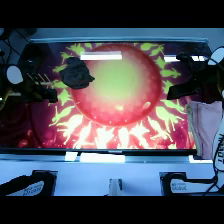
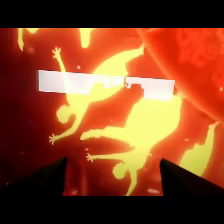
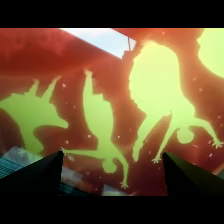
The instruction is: Fold the shirts.
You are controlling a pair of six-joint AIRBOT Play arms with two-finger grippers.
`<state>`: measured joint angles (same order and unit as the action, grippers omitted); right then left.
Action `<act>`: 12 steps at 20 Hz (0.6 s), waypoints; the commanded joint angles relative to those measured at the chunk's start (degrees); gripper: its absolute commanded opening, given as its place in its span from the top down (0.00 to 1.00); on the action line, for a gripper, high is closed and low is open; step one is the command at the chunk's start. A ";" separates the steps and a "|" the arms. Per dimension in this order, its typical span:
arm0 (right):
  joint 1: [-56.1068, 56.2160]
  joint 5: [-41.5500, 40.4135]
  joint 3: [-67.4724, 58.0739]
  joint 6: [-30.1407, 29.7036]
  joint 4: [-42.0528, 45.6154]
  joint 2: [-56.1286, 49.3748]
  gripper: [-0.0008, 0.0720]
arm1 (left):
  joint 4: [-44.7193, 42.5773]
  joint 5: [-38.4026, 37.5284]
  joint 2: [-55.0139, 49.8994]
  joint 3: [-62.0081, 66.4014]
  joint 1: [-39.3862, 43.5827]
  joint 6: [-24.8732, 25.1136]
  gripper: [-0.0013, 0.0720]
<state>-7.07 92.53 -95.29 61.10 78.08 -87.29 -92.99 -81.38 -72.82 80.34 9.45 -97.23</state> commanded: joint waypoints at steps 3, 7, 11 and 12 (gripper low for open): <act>0.02 -2.78 -0.07 0.07 -0.04 -0.04 0.07 | 0.46 10.08 -1.14 -0.22 -0.02 0.00 0.01; 0.02 -7.04 -0.07 0.76 0.00 -0.04 0.07 | 5.03 21.55 -4.13 -0.24 0.00 -3.98 0.01; 0.02 -13.00 -0.07 -0.68 -0.07 -0.04 0.07 | 12.31 35.82 -12.15 1.49 -1.22 -11.93 0.14; 0.02 -13.53 -0.07 -0.66 -0.31 -0.11 0.07 | 16.74 36.46 -16.59 4.37 -3.54 -13.99 0.14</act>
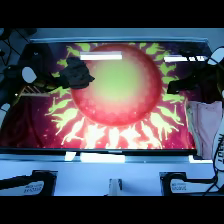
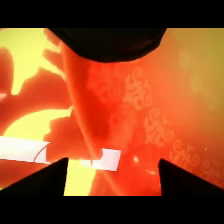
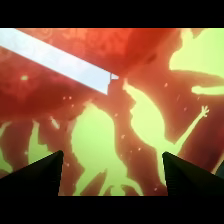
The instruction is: Fold the shirts.
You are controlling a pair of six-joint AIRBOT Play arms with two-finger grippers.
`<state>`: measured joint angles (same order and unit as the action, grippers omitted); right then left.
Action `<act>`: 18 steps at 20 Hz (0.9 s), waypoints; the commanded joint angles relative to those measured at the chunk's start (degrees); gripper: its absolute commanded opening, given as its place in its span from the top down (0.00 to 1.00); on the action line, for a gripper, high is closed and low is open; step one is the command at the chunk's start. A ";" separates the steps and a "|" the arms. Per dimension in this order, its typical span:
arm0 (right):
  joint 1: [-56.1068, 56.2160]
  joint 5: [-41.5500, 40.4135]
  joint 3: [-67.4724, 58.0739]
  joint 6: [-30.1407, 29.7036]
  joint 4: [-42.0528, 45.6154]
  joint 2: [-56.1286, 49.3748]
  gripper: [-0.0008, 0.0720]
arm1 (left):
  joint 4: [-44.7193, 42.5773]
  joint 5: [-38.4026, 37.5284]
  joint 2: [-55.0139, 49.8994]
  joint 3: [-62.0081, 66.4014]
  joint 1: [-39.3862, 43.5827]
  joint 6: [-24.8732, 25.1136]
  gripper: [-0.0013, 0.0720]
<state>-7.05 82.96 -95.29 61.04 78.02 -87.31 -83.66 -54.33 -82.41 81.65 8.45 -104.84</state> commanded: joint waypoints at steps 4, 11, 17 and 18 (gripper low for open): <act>0.00 -3.28 -0.07 -1.53 -3.58 -0.17 0.07 | 27.98 -0.15 -26.77 19.58 -11.52 -6.21 0.13; 0.00 -0.55 -0.07 -2.78 -10.73 -0.17 0.07 | 28.70 15.37 -35.04 22.86 -8.48 -4.48 0.08; 0.00 -0.42 -0.07 -7.87 -11.50 -0.17 0.07 | 29.44 18.21 -29.88 22.97 -4.94 10.73 0.93; 0.00 -1.68 -0.07 -8.94 -11.54 -0.17 0.07 | 29.18 18.27 -26.43 22.97 -3.98 15.61 0.93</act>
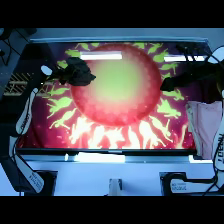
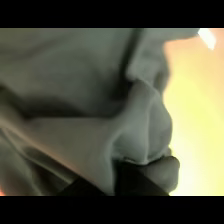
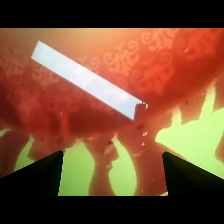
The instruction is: Fold the shirts.
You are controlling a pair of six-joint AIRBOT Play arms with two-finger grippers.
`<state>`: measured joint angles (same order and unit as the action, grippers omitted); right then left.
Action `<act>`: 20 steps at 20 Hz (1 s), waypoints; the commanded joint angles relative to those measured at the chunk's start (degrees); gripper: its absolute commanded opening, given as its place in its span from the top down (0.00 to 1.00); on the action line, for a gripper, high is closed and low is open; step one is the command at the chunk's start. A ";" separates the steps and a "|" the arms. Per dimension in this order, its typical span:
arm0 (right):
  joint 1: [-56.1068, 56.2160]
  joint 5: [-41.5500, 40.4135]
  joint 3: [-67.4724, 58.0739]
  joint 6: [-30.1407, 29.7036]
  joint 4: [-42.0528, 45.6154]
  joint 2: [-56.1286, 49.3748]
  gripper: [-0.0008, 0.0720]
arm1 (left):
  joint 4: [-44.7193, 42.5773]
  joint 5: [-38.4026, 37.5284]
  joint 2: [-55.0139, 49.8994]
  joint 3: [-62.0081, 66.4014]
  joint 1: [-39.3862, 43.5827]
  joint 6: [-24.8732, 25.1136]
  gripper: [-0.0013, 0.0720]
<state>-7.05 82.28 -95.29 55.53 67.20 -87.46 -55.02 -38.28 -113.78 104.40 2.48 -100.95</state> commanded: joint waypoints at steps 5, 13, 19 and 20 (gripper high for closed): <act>0.00 -3.50 -0.13 -3.98 -1.05 2.23 0.10 | -15.37 -13.51 26.82 0.17 12.74 18.75 0.93; 0.00 6.29 -0.11 -3.13 2.69 17.53 0.10 | -35.43 -33.81 36.50 -13.51 45.31 0.59 0.93; 0.00 10.23 -0.04 -0.96 11.89 23.32 0.10 | -27.43 -18.78 27.02 -19.17 50.82 -10.36 0.00; 0.00 10.60 -0.02 -0.72 12.22 23.28 0.10 | -26.62 -24.15 26.40 -17.16 49.11 -9.18 0.01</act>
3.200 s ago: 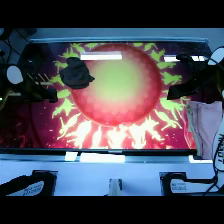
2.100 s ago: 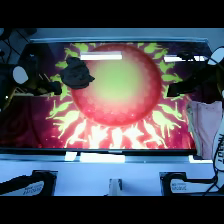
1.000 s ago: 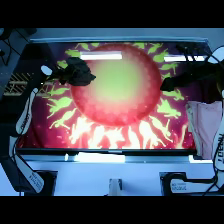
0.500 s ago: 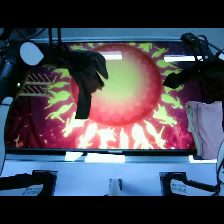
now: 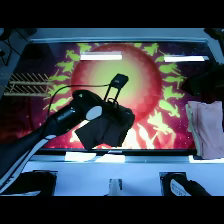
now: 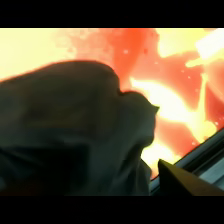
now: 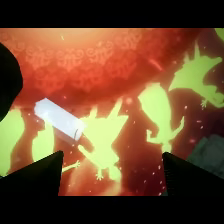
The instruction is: Fold the shirts.
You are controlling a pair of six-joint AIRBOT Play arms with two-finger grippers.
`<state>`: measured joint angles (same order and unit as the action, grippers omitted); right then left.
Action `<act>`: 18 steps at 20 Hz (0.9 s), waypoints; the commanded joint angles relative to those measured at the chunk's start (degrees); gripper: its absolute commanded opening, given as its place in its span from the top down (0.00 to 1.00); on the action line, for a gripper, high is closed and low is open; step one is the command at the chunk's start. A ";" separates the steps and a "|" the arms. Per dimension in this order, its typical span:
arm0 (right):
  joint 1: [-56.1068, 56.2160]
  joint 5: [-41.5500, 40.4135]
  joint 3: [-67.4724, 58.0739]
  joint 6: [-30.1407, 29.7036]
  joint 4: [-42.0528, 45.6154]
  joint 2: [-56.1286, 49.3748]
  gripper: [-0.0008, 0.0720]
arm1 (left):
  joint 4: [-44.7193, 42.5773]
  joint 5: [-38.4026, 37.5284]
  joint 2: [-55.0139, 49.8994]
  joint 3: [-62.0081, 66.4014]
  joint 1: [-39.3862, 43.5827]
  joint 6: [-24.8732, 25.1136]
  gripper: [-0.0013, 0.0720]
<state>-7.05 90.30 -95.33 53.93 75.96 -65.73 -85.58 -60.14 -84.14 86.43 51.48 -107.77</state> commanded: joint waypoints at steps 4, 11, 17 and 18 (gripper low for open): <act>0.00 2.43 5.03 1.14 3.06 1.57 0.10 | -4.46 -25.33 2.97 3.74 -12.76 6.40 0.01; 0.00 -4.28 32.72 -3.58 -10.75 1.55 0.09 | 9.64 -20.15 22.60 -36.76 -37.44 6.58 0.01; 0.00 -5.92 38.07 -4.66 -11.61 1.55 0.10 | 34.80 0.50 24.94 -54.64 -42.51 9.22 0.01; 0.00 -6.03 38.10 -4.66 -11.61 1.55 0.10 | 37.99 2.67 23.82 -55.54 -42.51 10.36 0.01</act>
<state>-7.05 85.03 -59.09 49.82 65.47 -64.23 -60.18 -66.65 -60.16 36.88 10.61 -99.79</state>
